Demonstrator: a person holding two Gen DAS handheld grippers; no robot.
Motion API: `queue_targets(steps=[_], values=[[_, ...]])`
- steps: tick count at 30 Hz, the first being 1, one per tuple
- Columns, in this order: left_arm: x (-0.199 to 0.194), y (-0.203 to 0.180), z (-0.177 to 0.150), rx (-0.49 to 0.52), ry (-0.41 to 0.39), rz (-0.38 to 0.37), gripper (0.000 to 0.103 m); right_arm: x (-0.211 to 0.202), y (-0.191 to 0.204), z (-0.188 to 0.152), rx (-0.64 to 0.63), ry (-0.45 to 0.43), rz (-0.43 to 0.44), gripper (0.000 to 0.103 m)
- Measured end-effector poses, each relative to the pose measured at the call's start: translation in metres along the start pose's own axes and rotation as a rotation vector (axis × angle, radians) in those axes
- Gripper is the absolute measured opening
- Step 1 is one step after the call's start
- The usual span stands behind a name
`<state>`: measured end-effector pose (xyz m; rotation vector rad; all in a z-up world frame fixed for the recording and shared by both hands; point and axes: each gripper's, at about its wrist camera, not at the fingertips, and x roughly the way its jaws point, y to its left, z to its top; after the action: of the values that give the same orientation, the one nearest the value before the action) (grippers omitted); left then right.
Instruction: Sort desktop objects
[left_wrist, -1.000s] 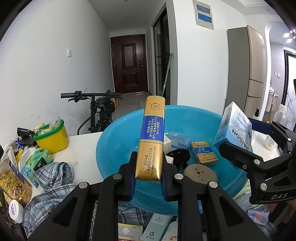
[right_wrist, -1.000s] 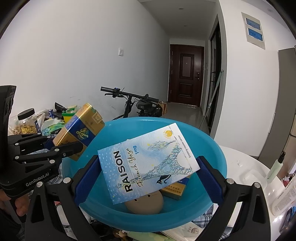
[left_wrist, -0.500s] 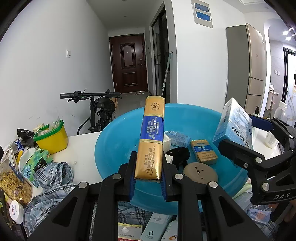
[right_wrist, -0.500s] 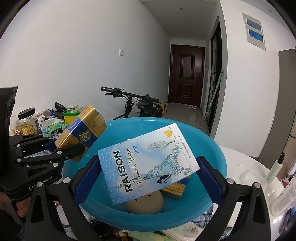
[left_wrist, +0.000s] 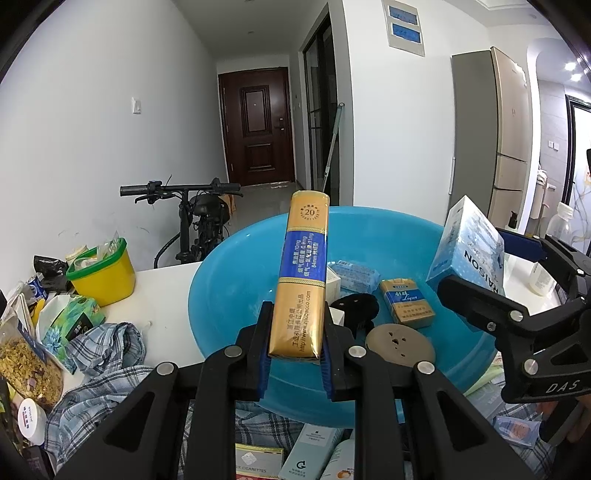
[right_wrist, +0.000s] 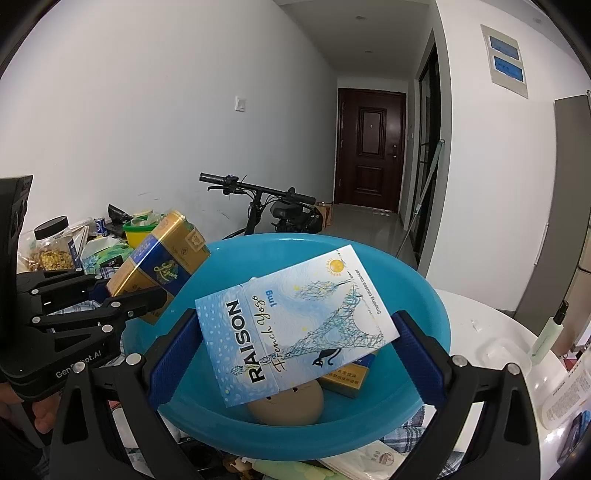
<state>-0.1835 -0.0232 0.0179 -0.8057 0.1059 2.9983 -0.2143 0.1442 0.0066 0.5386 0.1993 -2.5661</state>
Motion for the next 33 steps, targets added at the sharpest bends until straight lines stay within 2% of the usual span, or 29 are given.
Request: queue_targets(steps=[12,14,15,16,18,22,25,33], values=[[0.0013,0.0004,-0.0007,-0.002,0.008,0.006,0.024,-0.0001,-0.0030,-0.0001,0.007,0.000,-0.002,0.100],[0.0024,-0.0008,-0.0008,0.009,0.012,0.020,0.057,-0.0003,-0.0027,0.0005,0.007,-0.003,-0.001,0.100],[0.0032,-0.0008,-0.0008,0.012,0.012,0.038,0.094,-0.0001,-0.0026,0.0005,0.007,-0.003,-0.002,0.100],[0.0014,-0.0009,-0.0012,0.013,-0.010,0.104,0.103,-0.0003,-0.0034,0.0009,0.013,-0.005,0.004,0.100],[-0.0042,-0.0005,-0.0003,0.026,-0.050,0.148,0.103,-0.0003,-0.0049,0.0009,0.017,-0.007,-0.001,0.100],[-0.0055,0.0019,0.0012,0.005,-0.034,0.098,0.103,0.0021,-0.0042,0.0004,0.016,-0.002,-0.003,0.100],[-0.0034,-0.0016,0.0013,0.026,-0.023,0.122,0.103,0.0032,-0.0034,-0.0001,0.012,0.000,-0.002,0.100],[-0.0022,0.0001,-0.0002,0.016,-0.022,0.113,0.103,0.0048,-0.0023,-0.0023,0.013,0.007,-0.004,0.100]])
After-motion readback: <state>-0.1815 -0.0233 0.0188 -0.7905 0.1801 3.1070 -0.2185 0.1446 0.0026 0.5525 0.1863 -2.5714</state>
